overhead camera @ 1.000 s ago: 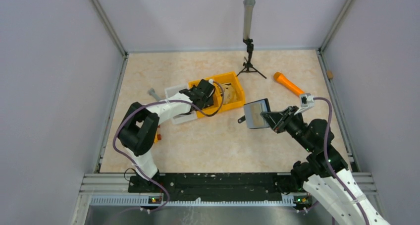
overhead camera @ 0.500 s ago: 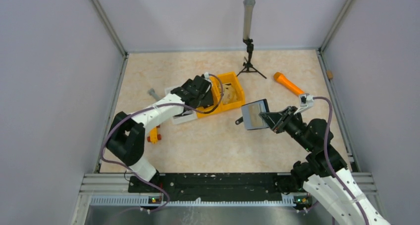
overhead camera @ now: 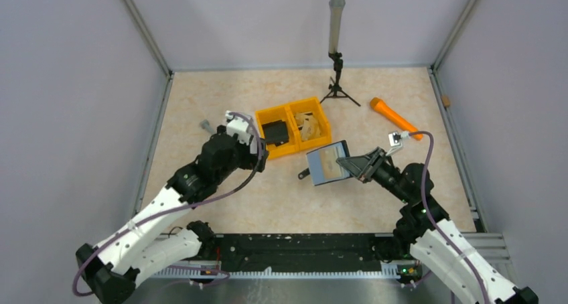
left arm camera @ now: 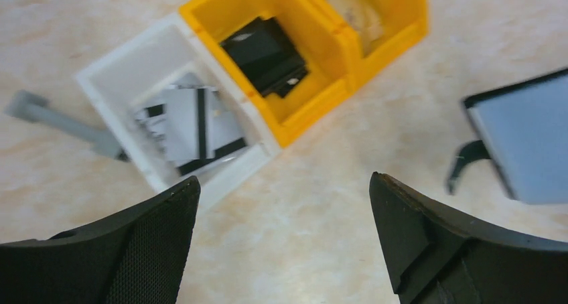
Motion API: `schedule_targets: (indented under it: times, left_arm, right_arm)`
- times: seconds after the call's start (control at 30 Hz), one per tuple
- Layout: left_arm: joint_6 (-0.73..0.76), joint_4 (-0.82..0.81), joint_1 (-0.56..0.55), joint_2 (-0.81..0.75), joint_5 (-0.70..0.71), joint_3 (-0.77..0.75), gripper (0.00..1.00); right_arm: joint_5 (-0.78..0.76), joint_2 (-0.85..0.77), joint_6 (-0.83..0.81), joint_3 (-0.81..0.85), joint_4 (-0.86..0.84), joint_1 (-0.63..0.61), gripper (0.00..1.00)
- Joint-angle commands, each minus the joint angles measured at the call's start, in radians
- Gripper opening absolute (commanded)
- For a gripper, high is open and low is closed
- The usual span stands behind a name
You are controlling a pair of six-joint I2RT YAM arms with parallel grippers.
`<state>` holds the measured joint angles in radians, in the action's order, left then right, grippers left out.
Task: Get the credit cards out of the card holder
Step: Place the credit card in the storage box, then remove the credit card from the card holder.
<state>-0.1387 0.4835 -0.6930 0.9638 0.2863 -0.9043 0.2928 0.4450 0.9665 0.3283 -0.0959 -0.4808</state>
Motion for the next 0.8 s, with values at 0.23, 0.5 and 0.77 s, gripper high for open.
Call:
schedule_targets:
  times: [0.23, 0.5, 0.77]
  left_arm:
    - [-0.519, -0.901, 0.034, -0.304, -0.596, 0.508, 0.99]
    - [-0.675, -1.183, 0.107, -0.213, -0.798, 0.538, 0.99]
    - [-0.772, -1.318, 0.132, -0.111, -0.864, 0.518, 0.99]
  right_arm:
    - [0.137, 0.117, 0.375, -0.122, -0.600, 0.008, 0.00]
    - [0.205, 0.145, 0.448, -0.057, -0.651, 0.008, 0.00]
    - [0.225, 0.146, 0.478, 0.008, -0.651, 0.008, 0.00]
